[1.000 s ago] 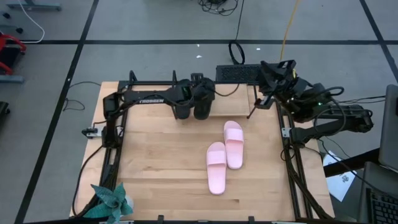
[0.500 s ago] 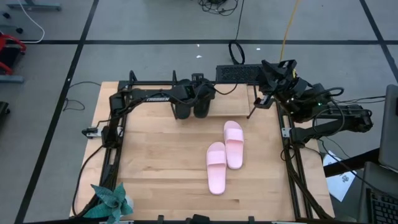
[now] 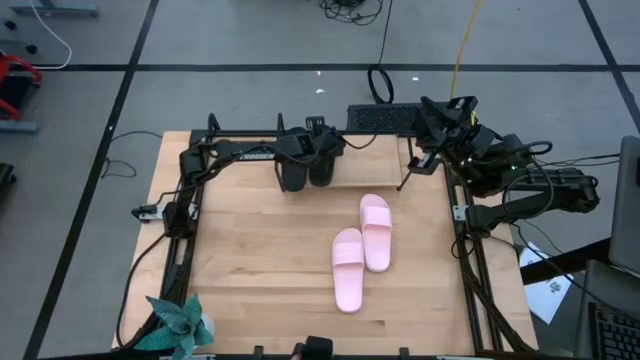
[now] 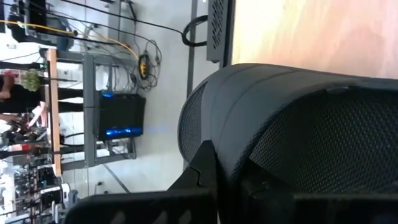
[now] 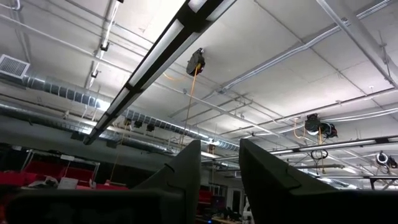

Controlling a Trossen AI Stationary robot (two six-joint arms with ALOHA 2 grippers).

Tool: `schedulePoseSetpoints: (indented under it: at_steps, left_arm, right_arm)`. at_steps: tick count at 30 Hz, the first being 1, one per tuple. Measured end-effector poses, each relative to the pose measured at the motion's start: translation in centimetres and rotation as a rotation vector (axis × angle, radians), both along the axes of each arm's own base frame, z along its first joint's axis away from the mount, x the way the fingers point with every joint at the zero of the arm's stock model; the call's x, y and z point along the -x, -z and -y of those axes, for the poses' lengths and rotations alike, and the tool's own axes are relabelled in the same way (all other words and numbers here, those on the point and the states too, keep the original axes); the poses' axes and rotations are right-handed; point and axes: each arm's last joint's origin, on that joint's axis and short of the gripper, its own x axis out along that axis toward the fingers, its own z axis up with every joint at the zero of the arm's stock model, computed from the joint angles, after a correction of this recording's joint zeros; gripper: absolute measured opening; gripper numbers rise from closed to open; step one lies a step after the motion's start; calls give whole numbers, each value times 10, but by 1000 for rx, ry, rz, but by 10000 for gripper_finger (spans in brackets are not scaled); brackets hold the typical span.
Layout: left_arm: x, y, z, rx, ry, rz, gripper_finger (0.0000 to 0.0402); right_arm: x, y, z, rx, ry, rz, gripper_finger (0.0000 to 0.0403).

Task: Pick and place slides into the shelf
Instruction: Put the black slide on the shelf

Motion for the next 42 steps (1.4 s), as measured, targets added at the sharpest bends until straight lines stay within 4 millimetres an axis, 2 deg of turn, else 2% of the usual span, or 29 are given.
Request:
schedulePoseSetpoints:
  at_steps: [26,42]
  left_arm:
    - [3,6,4,66,-26,-2,0]
    - [0,8,14,71,-5,-23,0]
  right_arm:
    - [0,0,0,12,12,-6,98]
    - [0,0,0,12,12,-6,98]
